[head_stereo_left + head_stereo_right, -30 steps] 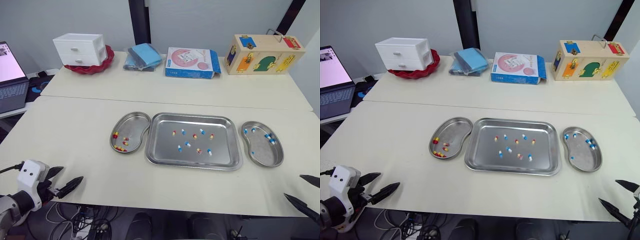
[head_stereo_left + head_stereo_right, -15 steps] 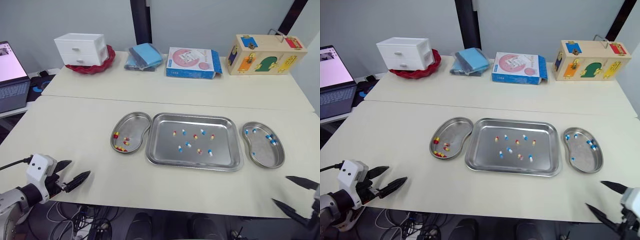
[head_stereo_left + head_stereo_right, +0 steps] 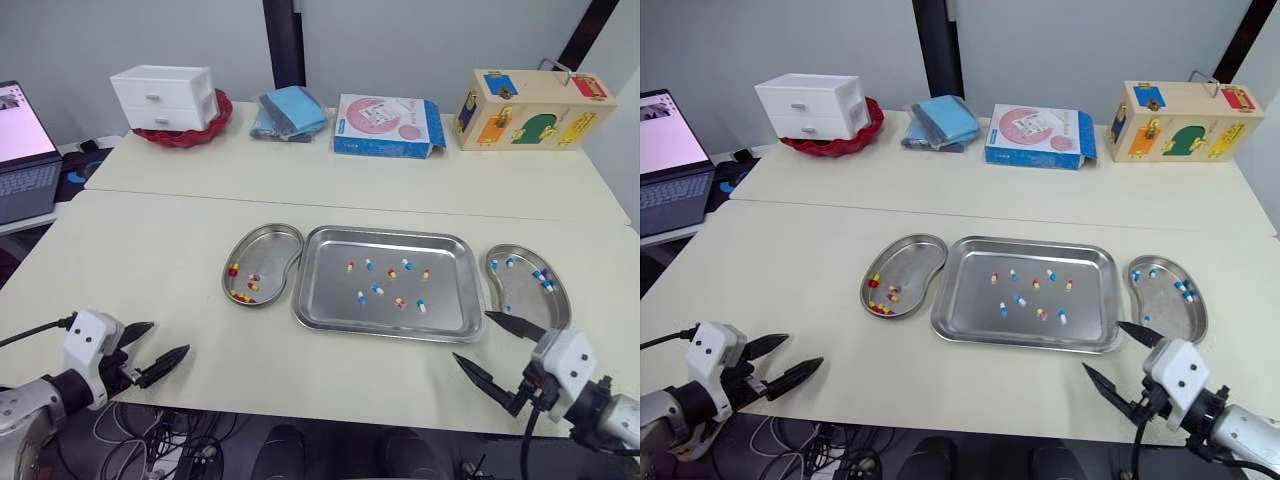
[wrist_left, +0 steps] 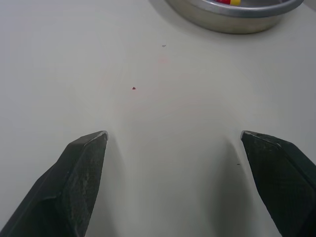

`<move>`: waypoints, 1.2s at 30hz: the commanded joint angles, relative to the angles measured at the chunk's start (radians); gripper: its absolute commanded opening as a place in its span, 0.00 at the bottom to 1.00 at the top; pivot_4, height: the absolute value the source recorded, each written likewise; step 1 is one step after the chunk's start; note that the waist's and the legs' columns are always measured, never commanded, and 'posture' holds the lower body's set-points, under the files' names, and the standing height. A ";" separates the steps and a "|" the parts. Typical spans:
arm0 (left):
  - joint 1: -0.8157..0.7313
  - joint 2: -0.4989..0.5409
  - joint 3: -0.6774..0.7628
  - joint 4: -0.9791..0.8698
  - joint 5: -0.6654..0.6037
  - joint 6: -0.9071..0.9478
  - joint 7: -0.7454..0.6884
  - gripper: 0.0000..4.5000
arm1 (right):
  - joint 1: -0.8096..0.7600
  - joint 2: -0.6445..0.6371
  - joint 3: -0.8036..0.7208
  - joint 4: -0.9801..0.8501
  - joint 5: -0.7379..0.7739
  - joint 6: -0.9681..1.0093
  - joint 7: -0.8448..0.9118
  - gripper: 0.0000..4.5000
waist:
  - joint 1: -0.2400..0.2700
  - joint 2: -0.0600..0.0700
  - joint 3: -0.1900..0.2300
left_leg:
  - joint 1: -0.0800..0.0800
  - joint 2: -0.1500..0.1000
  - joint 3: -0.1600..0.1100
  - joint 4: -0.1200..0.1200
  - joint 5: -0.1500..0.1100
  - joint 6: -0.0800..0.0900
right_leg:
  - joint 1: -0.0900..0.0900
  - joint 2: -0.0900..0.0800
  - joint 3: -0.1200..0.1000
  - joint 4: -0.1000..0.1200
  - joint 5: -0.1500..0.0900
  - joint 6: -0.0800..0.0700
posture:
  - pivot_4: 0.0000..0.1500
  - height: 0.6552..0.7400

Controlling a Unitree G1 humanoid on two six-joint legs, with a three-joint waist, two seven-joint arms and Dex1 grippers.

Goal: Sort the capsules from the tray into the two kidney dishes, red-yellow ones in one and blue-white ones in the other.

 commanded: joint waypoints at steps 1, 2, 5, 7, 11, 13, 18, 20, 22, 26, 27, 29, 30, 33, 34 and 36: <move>-0.045 0.034 -0.009 -0.138 -0.072 0.027 -0.025 0.99 | -0.011 -0.013 -0.001 -0.011 0.001 -0.011 -0.001 1.00 | 0.001 0.000 0.000 | 0.000 0.000 0.000 0.000 0.000 0.000 | 0.000 0.000 0.000 0.000 0.000 0.000 | 1.00 0.90; -0.076 0.044 -0.035 -0.184 -0.093 0.053 -0.028 0.99 | -0.016 -0.013 0.002 0.001 -0.001 -0.018 0.005 1.00 | 0.003 -0.002 -0.001 | 0.000 0.000 0.000 0.000 0.000 0.000 | 0.000 0.000 0.000 0.000 0.000 0.000 | 1.00 0.90; -0.182 0.049 -0.116 -0.278 -0.132 0.146 0.023 0.99 | -0.022 -0.011 0.017 0.026 -0.008 -0.036 0.012 1.00 | 0.005 -0.002 -0.001 | 0.000 0.000 -0.001 0.000 0.001 -0.002 | 0.001 0.000 -0.001 0.000 0.000 0.000 | 1.00 0.90; -0.282 0.030 -0.184 -0.318 -0.135 0.224 0.100 0.99 | -0.024 -0.004 0.033 0.039 -0.016 -0.050 0.010 1.00 | 0.002 -0.001 -0.001 | 0.000 0.000 0.000 0.000 0.001 -0.002 | 0.001 0.000 -0.001 0.000 0.000 0.000 | 1.00 0.90; -0.448 -0.037 -0.318 -0.349 -0.121 0.350 0.239 0.99 | -0.024 0.008 0.069 0.057 -0.034 -0.077 0.000 1.00 | -0.003 0.000 -0.001 | 0.000 0.000 -0.001 0.000 0.001 -0.002 | 0.001 0.000 -0.001 0.001 0.000 0.000 | 1.00 0.90; -0.528 -0.090 -0.397 -0.346 -0.088 0.393 0.312 0.99 | -0.027 0.015 0.087 0.063 -0.040 -0.086 -0.006 1.00 | -0.002 0.000 -0.001 | 0.000 0.000 -0.001 0.000 0.001 -0.002 | 0.001 0.000 -0.001 0.001 0.000 0.000 | 1.00 0.90; -0.666 -0.239 -0.519 -0.289 -0.042 0.450 0.436 0.91 | -0.043 0.044 0.112 0.055 -0.026 -0.065 -0.040 1.00 | -0.004 0.000 -0.001 | -0.001 -0.001 -0.002 0.001 0.001 -0.002 | 0.001 0.001 -0.001 0.001 0.000 0.000 | 1.00 0.90; -0.708 -0.275 -0.576 -0.249 -0.007 0.454 0.460 0.82 | -0.046 0.045 0.121 0.056 -0.033 -0.068 -0.043 1.00 | -0.003 0.000 -0.001 | -0.001 -0.001 -0.001 0.001 0.001 -0.002 | 0.001 0.001 -0.001 0.001 0.000 0.000 | 1.00 0.90; -0.752 -0.317 -0.617 -0.204 0.023 0.468 0.496 0.82 | -0.049 0.045 0.126 0.057 -0.033 -0.068 -0.048 1.00 | 0.000 0.000 -0.001 | -0.001 -0.001 -0.002 0.001 0.001 -0.002 | 0.001 0.001 -0.001 0.001 0.000 0.000 | 1.00 0.90; -0.825 -0.395 -0.693 -0.089 0.101 0.460 0.549 0.82 | -0.055 0.045 0.132 0.057 -0.035 -0.067 -0.057 1.00 | 0.001 0.000 -0.001 | -0.001 -0.001 -0.002 0.003 0.001 -0.002 | 0.001 0.001 -0.001 0.001 0.000 0.001 | 1.00 0.90; -0.841 -0.406 -0.709 -0.061 0.115 0.463 0.552 0.82 | -0.056 0.045 0.134 0.055 -0.036 -0.067 -0.059 1.00 | 0.001 0.000 -0.001 | -0.001 -0.001 -0.002 0.003 0.001 -0.002 | 0.001 0.001 -0.001 0.001 0.000 0.001 | 1.00 0.90; -0.868 -0.435 -0.727 -0.005 0.146 0.460 0.570 0.82 | -0.056 0.045 0.137 0.052 -0.035 -0.065 -0.062 1.00 | 0.001 0.000 -0.001 | -0.001 -0.001 -0.002 0.003 0.001 -0.002 | 0.001 0.001 -0.002 0.001 0.000 0.001 | 1.00 0.90; -0.875 -0.444 -0.729 0.013 0.156 0.456 0.575 0.82 | -0.056 0.046 0.140 0.050 -0.036 -0.064 -0.065 1.00 | 0.001 0.000 -0.001 | -0.001 -0.001 -0.002 0.003 0.001 -0.002 | 0.001 0.001 -0.002 0.001 0.000 0.001 | 1.00 0.90; -0.910 -0.475 -0.752 0.098 0.193 0.438 0.577 0.82 | -0.051 0.045 0.146 0.042 -0.036 -0.063 -0.071 1.00 | 0.000 0.000 -0.001 | -0.002 -0.001 -0.002 0.003 0.002 -0.002 | 0.001 0.001 -0.002 0.001 0.000 0.001 | 1.00 0.90; -0.919 -0.483 -0.756 0.121 0.202 0.433 0.575 0.82 | -0.049 0.045 0.148 0.040 -0.037 -0.062 -0.073 1.00 | 0.000 0.000 -0.001 | -0.001 -0.001 -0.002 0.003 0.002 -0.002 | 0.001 0.001 -0.002 0.001 0.000 0.001 | 1.00 0.90; -0.928 -0.489 -0.764 0.154 0.219 0.421 0.563 0.82 | -0.047 0.045 0.150 0.035 -0.037 -0.061 -0.078 1.00 | 0.000 0.000 -0.001 | -0.002 -0.001 -0.002 0.003 0.002 -0.002 | 0.001 0.001 -0.002 0.001 0.000 0.001 | 1.00 0.90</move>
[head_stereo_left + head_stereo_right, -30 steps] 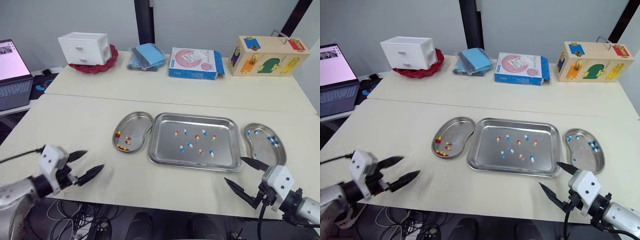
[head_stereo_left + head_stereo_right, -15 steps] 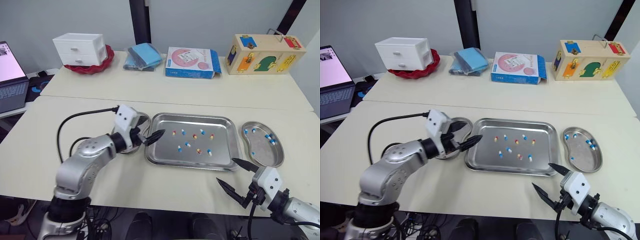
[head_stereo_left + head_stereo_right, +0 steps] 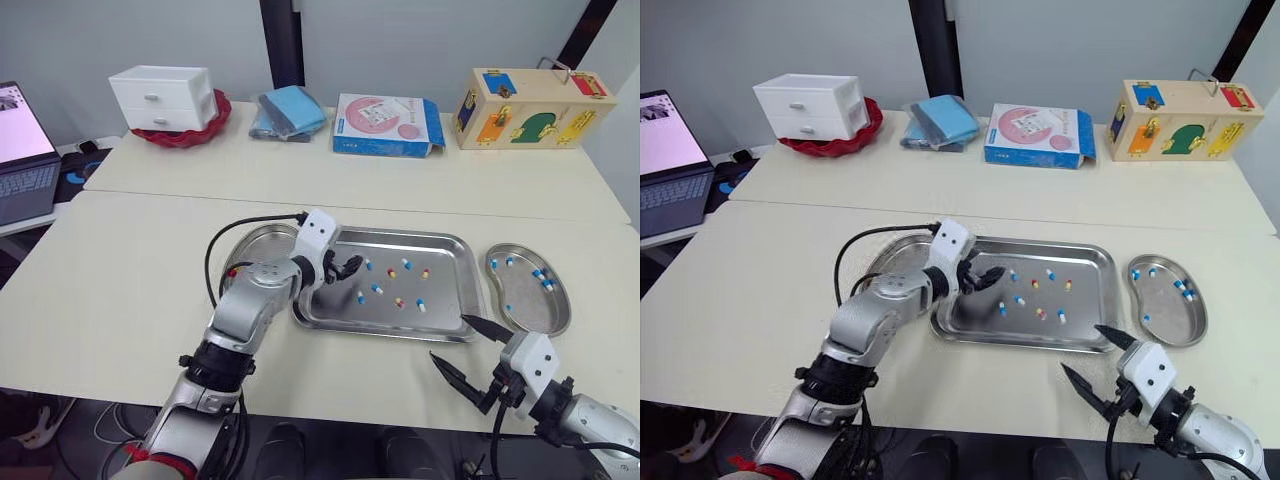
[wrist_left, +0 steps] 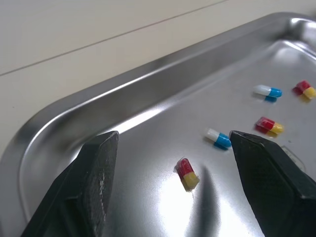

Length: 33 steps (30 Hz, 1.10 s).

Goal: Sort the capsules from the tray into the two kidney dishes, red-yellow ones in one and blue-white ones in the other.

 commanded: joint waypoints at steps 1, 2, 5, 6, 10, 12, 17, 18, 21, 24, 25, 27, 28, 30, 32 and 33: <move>-0.030 -0.013 -0.021 0.044 0.036 -0.040 -0.017 0.82 | 0.004 0.001 -0.002 -0.049 0.005 -0.003 -0.015 1.00 | 0.000 0.000 0.000 | 0.000 0.000 0.000 0.000 0.000 0.000 | 0.000 0.000 0.000 0.000 0.000 0.000 | 1.00 0.90; -0.034 -0.013 -0.033 0.065 0.046 -0.050 -0.031 0.82 | 0.005 0.002 -0.001 -0.052 0.005 -0.001 -0.017 1.00 | 0.000 0.000 0.000 | 0.000 0.000 0.000 0.000 0.000 0.000 | 0.000 0.000 0.000 0.000 0.000 0.000 | 1.00 0.90; -0.034 -0.015 -0.045 0.105 0.068 -0.073 -0.051 0.82 | 0.007 0.001 0.003 -0.061 0.006 0.006 -0.025 1.00 | 0.001 0.000 0.000 | 0.000 0.000 0.000 0.000 0.000 0.000 | 0.000 0.000 0.000 0.000 0.000 0.000 | 1.00 0.90; -0.032 -0.015 -0.046 0.112 0.074 -0.079 -0.055 0.82 | 0.008 0.001 0.004 -0.063 0.006 0.007 -0.027 1.00 | 0.001 0.000 0.000 | 0.000 0.000 0.000 0.000 0.000 0.000 | 0.000 0.000 0.000 0.000 0.000 0.000 | 1.00 0.90; -0.014 -0.018 -0.041 0.113 0.086 -0.069 -0.064 0.65 | 0.009 0.000 0.005 -0.074 0.008 0.016 -0.033 1.00 | 0.001 0.001 0.000 | 0.000 0.000 0.000 0.000 0.000 0.000 | 0.000 0.000 0.000 0.000 0.000 0.000 | 1.00 0.90; -0.004 -0.014 -0.043 0.107 0.088 -0.063 -0.077 0.50 | 0.007 0.000 0.005 -0.078 0.009 0.023 -0.036 1.00 | 0.001 0.001 0.000 | 0.000 0.000 0.000 0.000 0.000 0.000 | 0.000 0.000 0.000 0.000 0.000 0.000 | 1.00 0.90; 0.009 -0.008 -0.047 0.078 0.091 -0.060 -0.104 0.14 | 0.001 -0.002 0.006 -0.083 0.009 0.033 -0.040 1.00 | 0.001 0.001 -0.001 | 0.000 0.000 0.000 0.000 0.000 0.000 | 0.000 0.000 0.000 0.000 0.000 0.000 | 1.00 0.90; 0.009 -0.008 -0.046 0.073 0.092 -0.062 -0.107 0.07 | -0.002 -0.003 0.006 -0.080 0.009 0.033 -0.040 1.00 | 0.001 0.001 -0.001 | 0.000 0.000 0.000 0.000 0.000 0.000 | 0.000 0.000 0.000 0.000 0.000 0.000 | 1.00 0.90; 0.005 0.007 -0.041 0.038 0.097 -0.074 -0.126 0.01 | -0.010 -0.007 0.005 -0.069 0.004 0.027 -0.037 1.00 | 0.001 0.001 -0.001 | 0.000 0.000 0.000 0.000 0.000 0.000 | 0.000 0.000 0.000 0.000 0.000 0.000 | 1.00 0.90; 0.001 0.040 -0.028 -0.031 0.087 -0.066 -0.160 0.01 | -0.005 -0.019 0.003 -0.047 -0.013 -0.018 -0.012 1.00 | 0.000 0.001 -0.001 | 0.000 0.000 0.000 0.000 0.000 0.000 | 0.000 0.000 0.000 0.000 0.000 0.000 | 1.00 0.90; 0.000 0.054 -0.019 -0.059 0.077 -0.053 -0.174 0.01 | -0.005 -0.026 0.004 -0.039 -0.020 -0.038 0.000 1.00 | 0.000 0.001 -0.001 | 0.000 0.000 0.000 0.000 0.000 0.000 | 0.000 0.000 0.000 0.000 0.000 0.000 | 1.00 0.90; 0.001 0.096 0.017 -0.137 0.044 -0.012 -0.206 0.01 | -0.010 -0.049 0.012 -0.014 -0.018 -0.088 0.050 1.00 | 0.000 0.001 -0.001 | 0.000 0.000 0.000 0.000 0.000 0.000 | 0.000 0.000 0.000 0.000 0.000 0.000 | 1.00 0.90; 0.005 0.124 0.040 -0.182 0.024 0.013 -0.223 0.01 | -0.018 -0.060 0.016 -0.001 -0.012 -0.111 0.076 1.00 | 0.000 0.001 -0.001 | 0.000 0.000 0.000 0.000 0.000 0.000 | 0.000 0.000 0.000 0.000 0.000 0.000 | 1.00 0.90; 0.013 0.169 0.080 -0.249 -0.011 0.062 -0.244 0.01 | -0.034 -0.074 0.027 0.021 0.005 -0.147 0.114 1.00 | -0.002 0.001 -0.001 | 0.000 0.000 0.000 0.000 0.000 0.000 | 0.000 0.000 0.000 0.000 0.000 0.000 | 1.00 0.90; 0.040 0.238 0.150 -0.311 -0.043 0.120 -0.257 0.01 | -0.065 -0.080 0.056 0.036 0.020 -0.166 0.151 1.00 | -0.004 0.001 -0.001 | 0.000 0.001 0.000 0.000 0.000 0.000 | 0.000 0.000 0.000 0.000 0.000 0.000 | 1.00 0.90; 0.053 0.265 0.184 -0.335 -0.057 0.149 -0.257 0.01 | -0.079 -0.083 0.069 0.043 0.026 -0.174 0.166 1.00 | -0.006 0.001 0.000 | 0.001 0.001 0.000 0.000 0.000 0.000 | 0.000 0.000 0.000 0.000 0.000 0.000 | 1.00 0.90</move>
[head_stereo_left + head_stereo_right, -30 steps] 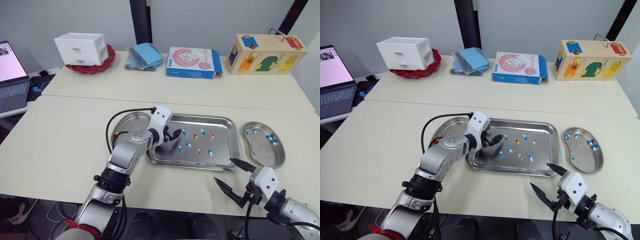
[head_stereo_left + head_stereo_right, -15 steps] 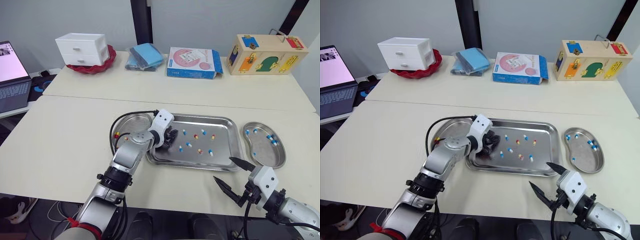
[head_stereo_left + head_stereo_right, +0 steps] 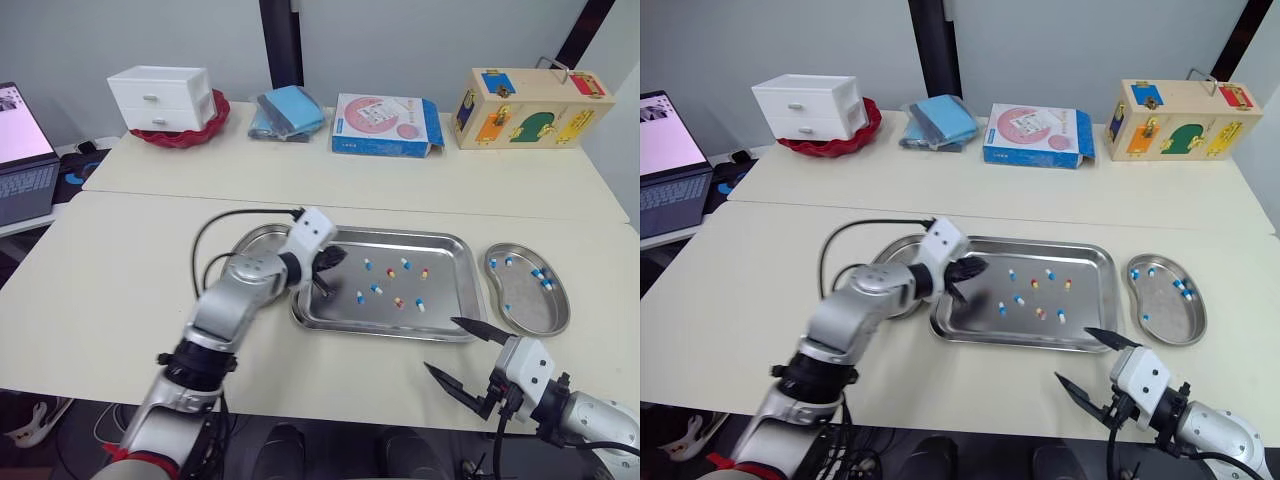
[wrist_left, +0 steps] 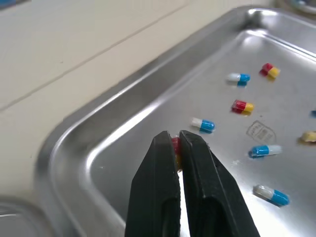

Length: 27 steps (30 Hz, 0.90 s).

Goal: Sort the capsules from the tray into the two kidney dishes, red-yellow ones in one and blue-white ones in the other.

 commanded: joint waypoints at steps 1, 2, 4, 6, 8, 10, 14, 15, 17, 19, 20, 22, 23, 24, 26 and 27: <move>0.039 0.096 0.133 -0.118 -0.060 0.099 -0.020 0.01 | -0.048 -0.006 0.047 0.006 0.032 -0.055 0.063 1.00 | -0.002 0.000 0.000 | 0.000 0.000 0.000 0.000 0.000 0.000 | 0.000 0.000 0.000 0.000 0.000 0.000 | 1.00 0.90; 0.052 0.126 0.160 -0.139 -0.070 0.115 -0.022 0.01 | -0.066 -0.006 0.065 0.014 0.033 -0.061 0.076 1.00 | -0.002 0.000 0.000 | 0.000 0.000 0.000 0.000 0.000 0.000 | 0.000 0.000 0.000 0.000 0.000 0.000 | 1.00 0.90; 0.072 0.165 0.212 -0.177 -0.092 0.151 -0.013 0.01 | -0.102 0.001 0.094 0.033 0.034 -0.071 0.090 1.00 | 0.001 0.000 0.001 | 0.000 0.000 0.000 0.000 0.000 0.000 | 0.000 0.000 0.000 0.000 0.000 0.000 | 1.00 0.90; 0.101 0.198 0.289 -0.227 -0.111 0.194 0.008 0.01 | -0.150 0.021 0.130 0.054 0.040 -0.067 0.095 1.00 | 0.006 -0.001 0.002 | -0.001 0.000 0.000 0.000 0.000 0.000 | 0.000 0.000 0.000 0.000 0.000 0.000 | 1.00 0.90; 0.133 0.219 0.338 -0.261 -0.120 0.219 0.023 0.01 | -0.184 0.032 0.156 0.073 0.040 -0.071 0.100 1.00 | 0.007 -0.001 0.002 | -0.001 0.000 -0.001 0.001 0.000 0.000 | 0.000 0.000 -0.001 0.000 0.000 0.000 | 1.00 0.90; 0.171 0.231 0.360 -0.284 -0.126 0.230 0.031 0.01 | -0.205 0.038 0.170 0.091 0.036 -0.076 0.105 1.00 | 0.008 -0.001 0.002 | -0.001 0.000 -0.001 0.001 0.000 0.000 | 0.000 -0.001 -0.001 0.000 0.000 0.000 | 1.00 0.90; 0.219 0.230 0.380 -0.290 -0.130 0.213 0.055 0.01 | -0.262 0.049 0.199 0.133 0.023 -0.085 0.112 1.00 | 0.006 -0.001 0.002 | -0.002 0.000 -0.002 0.001 0.000 0.000 | 0.000 -0.001 -0.002 0.000 0.000 0.000 | 1.00 0.90; 0.222 0.231 0.378 -0.287 -0.129 0.204 0.057 0.01 | -0.272 0.051 0.203 0.139 0.023 -0.085 0.110 1.00 | 0.005 -0.001 0.002 | -0.001 0.000 -0.002 0.001 0.000 0.000 | 0.000 -0.001 -0.002 0.000 0.000 0.000 | 1.00 0.90; 0.219 0.229 0.376 -0.269 -0.128 0.187 0.062 0.01 | -0.289 0.055 0.210 0.148 0.023 -0.083 0.106 1.00 | 0.006 -0.001 0.002 | -0.001 0.000 -0.002 0.001 0.000 0.000 | 0.000 0.000 -0.002 0.000 0.000 0.000 | 1.00 0.90; 0.207 0.221 0.380 -0.239 -0.136 0.164 0.061 0.01 | -0.303 0.060 0.219 0.154 0.025 -0.080 0.103 1.00 | 0.006 -0.001 0.002 | -0.001 0.000 -0.002 0.001 0.000 0.000 | 0.000 0.000 -0.002 0.000 0.000 0.000 | 1.00 0.90; 0.202 0.222 0.380 -0.225 -0.137 0.156 0.060 0.01 | -0.308 0.063 0.222 0.155 0.027 -0.078 0.100 1.00 | 0.007 -0.001 0.002 | -0.002 0.000 -0.002 0.001 0.000 0.000 | 0.000 0.000 -0.002 0.000 0.000 0.000 | 1.00 0.90; 0.199 0.230 0.373 -0.202 -0.138 0.141 0.057 0.01 | -0.315 0.068 0.226 0.157 0.028 -0.075 0.096 1.00 | 0.005 -0.001 0.002 | -0.001 0.000 -0.002 0.001 0.000 0.000 | -0.001 0.000 -0.002 0.000 0.000 0.000 | 1.00 0.90; 0.198 0.236 0.367 -0.187 -0.136 0.128 0.051 0.06 | -0.318 0.070 0.228 0.156 0.028 -0.074 0.095 1.00 | 0.005 -0.001 0.002 | -0.001 0.000 -0.002 0.001 0.000 0.000 | -0.001 0.000 -0.002 0.000 0.000 0.000 | 1.00 0.90; 0.199 0.240 0.365 -0.175 -0.139 0.110 0.042 0.14 | -0.320 0.072 0.230 0.155 0.027 -0.073 0.094 1.00 | 0.004 -0.001 0.002 | -0.002 0.000 -0.002 0.001 0.000 0.000 | -0.001 0.000 -0.002 0.000 0.000 0.000 | 1.00 0.90; 0.202 0.258 0.352 -0.158 -0.129 0.065 0.022 0.25 | -0.323 0.073 0.233 0.154 0.026 -0.073 0.092 1.00 | 0.004 -0.001 0.002 | -0.002 0.000 -0.002 0.001 0.000 0.000 | -0.001 0.000 -0.002 0.000 0.000 0.000 | 1.00 0.90; 0.203 0.266 0.349 -0.151 -0.125 0.049 0.014 0.32 | -0.322 0.073 0.233 0.152 0.025 -0.073 0.090 1.00 | 0.004 -0.001 0.002 | -0.001 0.000 -0.002 0.001 0.000 0.000 | -0.001 0.000 -0.002 0.000 0.000 0.000 | 1.00 0.90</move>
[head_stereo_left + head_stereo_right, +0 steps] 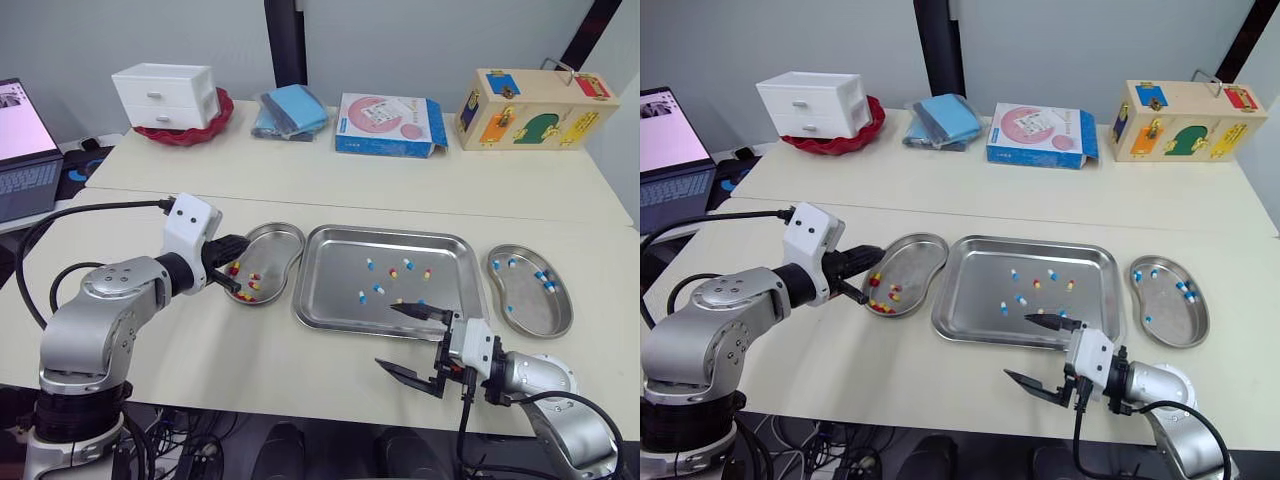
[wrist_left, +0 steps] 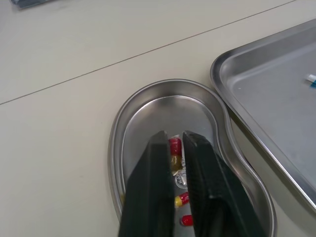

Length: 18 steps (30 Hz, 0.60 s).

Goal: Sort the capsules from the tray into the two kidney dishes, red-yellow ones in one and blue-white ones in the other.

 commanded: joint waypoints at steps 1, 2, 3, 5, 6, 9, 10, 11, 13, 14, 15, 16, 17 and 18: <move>-0.010 0.045 -0.010 0.008 0.008 -0.079 -0.036 0.39 | -0.006 0.004 -0.002 -0.026 0.006 -0.007 -0.012 1.00 | 0.000 0.000 0.000 | 0.000 0.000 0.000 0.000 0.000 0.000 | 0.000 0.000 0.000 0.000 0.000 0.000 | 1.00 0.90; -0.010 0.051 -0.012 0.012 0.005 -0.086 -0.041 0.46 | -0.004 0.004 -0.001 -0.028 0.006 -0.007 -0.014 1.00 | 0.000 0.000 0.000 | 0.000 0.000 0.000 0.000 0.000 0.000 | 0.000 0.000 0.000 0.000 0.000 0.000 | 1.00 0.90; -0.010 0.053 -0.013 0.015 0.001 -0.089 -0.044 0.54 | -0.004 0.004 -0.001 -0.028 0.006 -0.007 -0.015 1.00 | 0.000 0.000 0.000 | 0.000 0.000 0.000 0.000 0.000 0.000 | 0.000 0.000 0.000 0.000 0.000 0.000 | 1.00 0.90; -0.006 0.060 -0.013 0.014 -0.010 -0.086 -0.052 0.69 | 0.002 0.003 0.000 -0.033 0.006 -0.006 -0.020 1.00 | 0.000 0.000 0.000 | 0.000 0.000 0.000 0.000 0.000 0.000 | 0.000 0.000 0.000 0.000 0.000 0.000 | 1.00 0.90; -0.005 0.062 -0.011 0.012 -0.015 -0.082 -0.055 0.76 | 0.004 0.002 0.000 -0.036 0.006 -0.005 -0.022 1.00 | 0.000 0.000 0.000 | 0.000 0.000 0.000 0.000 0.000 0.000 | 0.000 0.000 0.000 0.000 0.000 0.000 | 1.00 0.90; -0.006 0.065 -0.010 0.007 -0.022 -0.071 -0.058 0.99 | 0.010 0.000 0.001 -0.039 0.007 -0.004 -0.025 1.00 | 0.000 0.000 0.000 | 0.000 0.000 0.000 0.000 0.000 0.000 | 0.000 0.000 0.000 0.000 0.000 0.000 | 1.00 0.90; -0.008 0.067 -0.010 0.005 -0.026 -0.068 -0.060 0.99 | 0.011 -0.001 0.001 -0.040 0.007 -0.004 -0.026 1.00 | 0.000 0.000 0.000 | 0.000 0.000 0.000 0.000 0.000 0.000 | 0.000 0.000 0.000 0.000 0.000 0.000 | 1.00 0.90; -0.009 0.068 -0.011 0.004 -0.030 -0.065 -0.061 0.99 | 0.012 -0.001 0.000 -0.040 0.007 -0.004 -0.026 1.00 | 0.000 0.000 0.000 | 0.000 0.000 0.000 0.000 0.000 0.000 | 0.000 0.000 0.000 0.000 0.000 0.000 | 1.00 0.90; -0.014 0.071 -0.008 0.006 -0.036 -0.062 -0.062 0.99 | 0.014 -0.001 0.000 -0.042 0.006 -0.003 -0.027 1.00 | 0.000 0.000 0.000 | 0.000 0.000 0.000 0.000 0.000 0.000 | 0.000 0.000 0.000 0.000 0.000 0.000 | 1.00 0.90; -0.015 0.071 -0.006 0.007 -0.039 -0.060 -0.062 0.99 | 0.015 -0.002 0.000 -0.042 0.007 -0.002 -0.027 1.00 | 0.000 0.000 0.000 | 0.000 0.000 0.000 0.000 0.000 0.000 | 0.000 0.000 0.000 0.000 0.000 0.000 | 1.00 0.90; -0.015 0.072 0.001 0.010 -0.043 -0.063 -0.064 0.99 | 0.016 -0.002 -0.001 -0.043 0.006 -0.002 -0.028 1.00 | 0.000 0.000 0.000 | 0.000 0.000 0.000 0.000 0.000 0.000 | 0.000 0.000 0.000 0.000 0.000 0.000 | 1.00 0.90; -0.015 0.072 0.005 0.012 -0.046 -0.065 -0.065 0.99 | 0.017 -0.003 -0.002 -0.043 0.006 -0.002 -0.028 1.00 | 0.000 0.000 0.000 | 0.000 0.000 0.000 0.000 0.000 0.000 | 0.000 0.000 0.000 0.000 0.000 0.000 | 1.00 0.90; -0.010 0.069 0.018 0.013 -0.055 -0.076 -0.071 0.99 | 0.018 -0.005 -0.005 -0.044 0.006 -0.003 -0.029 1.00 | 0.000 0.000 0.000 | 0.000 0.000 0.000 0.000 0.000 0.000 | 0.000 0.000 0.000 0.000 0.000 0.000 | 1.00 0.90; 0.003 0.071 0.039 0.011 -0.067 -0.090 -0.083 0.99 | 0.021 -0.007 -0.009 -0.047 0.007 -0.001 -0.032 1.00 | 0.000 0.000 0.000 | 0.000 0.000 0.000 0.000 0.000 0.000 | 0.000 0.000 0.000 0.000 0.000 0.000 | 1.00 0.90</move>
